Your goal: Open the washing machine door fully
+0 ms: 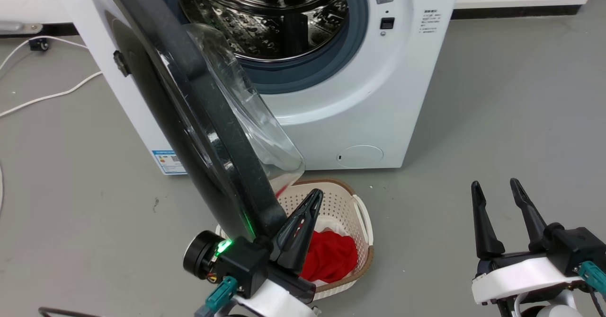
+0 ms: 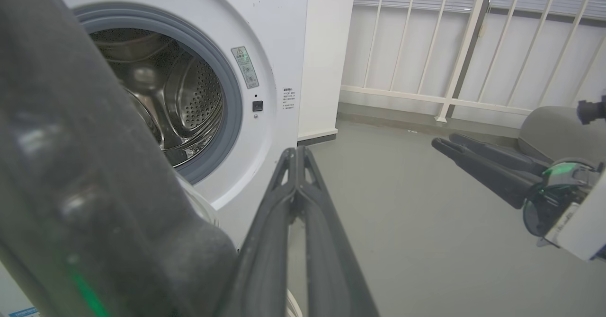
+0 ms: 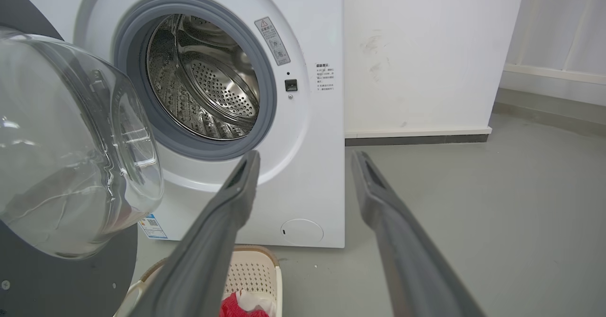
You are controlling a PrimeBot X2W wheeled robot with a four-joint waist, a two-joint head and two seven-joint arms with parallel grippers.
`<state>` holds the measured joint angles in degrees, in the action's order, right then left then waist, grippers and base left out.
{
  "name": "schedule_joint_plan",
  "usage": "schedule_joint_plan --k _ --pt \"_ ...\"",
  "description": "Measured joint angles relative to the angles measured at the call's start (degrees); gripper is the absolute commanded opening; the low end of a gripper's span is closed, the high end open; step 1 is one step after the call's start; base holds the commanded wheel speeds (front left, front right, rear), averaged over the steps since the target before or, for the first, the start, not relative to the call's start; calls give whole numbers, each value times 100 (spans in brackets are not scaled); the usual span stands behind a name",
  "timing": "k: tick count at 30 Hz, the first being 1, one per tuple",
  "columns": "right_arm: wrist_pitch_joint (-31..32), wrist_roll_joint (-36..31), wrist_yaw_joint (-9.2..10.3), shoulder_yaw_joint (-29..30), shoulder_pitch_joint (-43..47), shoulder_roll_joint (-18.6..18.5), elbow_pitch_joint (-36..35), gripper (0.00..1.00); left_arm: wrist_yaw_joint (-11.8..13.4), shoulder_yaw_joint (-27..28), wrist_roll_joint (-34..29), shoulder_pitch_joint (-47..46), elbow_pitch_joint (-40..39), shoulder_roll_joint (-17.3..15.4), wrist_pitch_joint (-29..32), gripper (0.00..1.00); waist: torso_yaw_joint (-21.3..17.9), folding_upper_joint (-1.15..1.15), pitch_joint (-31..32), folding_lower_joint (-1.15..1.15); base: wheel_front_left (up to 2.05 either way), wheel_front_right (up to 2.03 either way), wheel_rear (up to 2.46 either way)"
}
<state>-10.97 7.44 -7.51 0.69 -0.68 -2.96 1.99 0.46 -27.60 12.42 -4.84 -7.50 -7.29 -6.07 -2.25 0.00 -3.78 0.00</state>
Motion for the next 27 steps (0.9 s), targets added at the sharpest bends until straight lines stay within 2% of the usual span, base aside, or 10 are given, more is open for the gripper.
schedule_joint_plan --k 27 --pt "146 -2 0 58 212 2 -82 100 646 291 124 1206 -892 -372 91 0 1353 0 192 0 0 0 0"
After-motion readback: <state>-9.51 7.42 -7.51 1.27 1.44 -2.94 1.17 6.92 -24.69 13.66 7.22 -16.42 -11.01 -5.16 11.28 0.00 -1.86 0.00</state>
